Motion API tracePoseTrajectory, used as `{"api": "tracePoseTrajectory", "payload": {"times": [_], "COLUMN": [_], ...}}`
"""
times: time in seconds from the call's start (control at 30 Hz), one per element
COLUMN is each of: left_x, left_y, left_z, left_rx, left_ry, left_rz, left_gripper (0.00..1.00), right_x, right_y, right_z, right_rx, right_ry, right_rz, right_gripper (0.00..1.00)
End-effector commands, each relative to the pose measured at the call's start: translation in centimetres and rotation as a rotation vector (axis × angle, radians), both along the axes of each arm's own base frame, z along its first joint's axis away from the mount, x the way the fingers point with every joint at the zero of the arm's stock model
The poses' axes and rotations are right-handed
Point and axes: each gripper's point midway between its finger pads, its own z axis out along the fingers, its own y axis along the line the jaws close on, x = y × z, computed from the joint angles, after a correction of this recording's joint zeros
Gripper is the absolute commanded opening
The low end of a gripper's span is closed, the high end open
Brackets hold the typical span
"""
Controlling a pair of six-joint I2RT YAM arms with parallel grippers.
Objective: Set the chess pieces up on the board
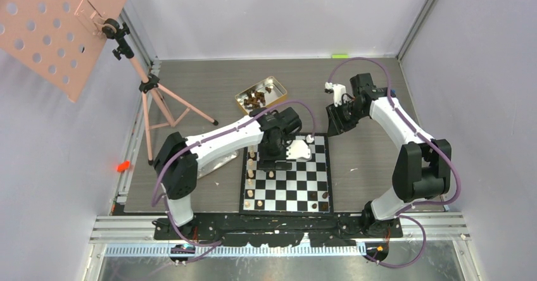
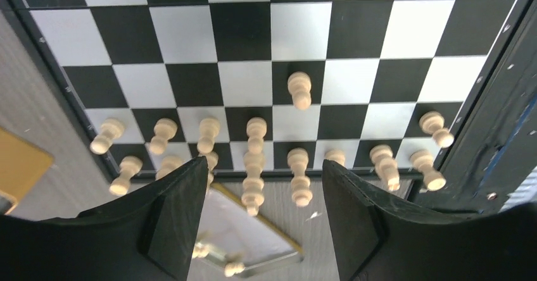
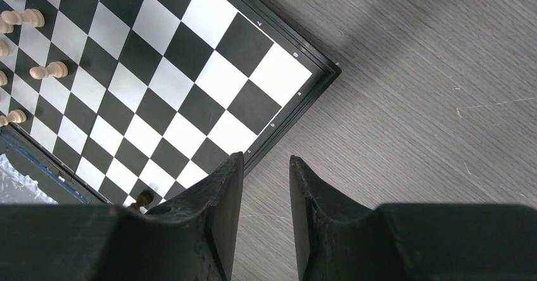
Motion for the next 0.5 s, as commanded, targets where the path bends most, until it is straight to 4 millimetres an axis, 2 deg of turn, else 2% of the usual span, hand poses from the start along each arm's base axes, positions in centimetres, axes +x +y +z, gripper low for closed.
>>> {"api": "tracePoseTrajectory", "payload": {"times": [0.0, 0.47], "left_x": [-0.2, 0.0], "left_y": [-2.8, -2.5], "left_z": [0.1, -3.9], "left_rx": [-0.198, -0.165], "left_ry": [0.109, 0.179], "left_rz": [0.059, 0.089], "left_gripper": [0.69, 0.71], "right_x": [0.4, 0.3], "right_y": [0.2, 0.2], "right_z": [0.6, 0.6], "right_rx": [0.018, 0.018], "right_ry": [-0.013, -0.011], "right_rz": [-0.004, 0.002], "right_gripper": [0.39, 0.39]}}
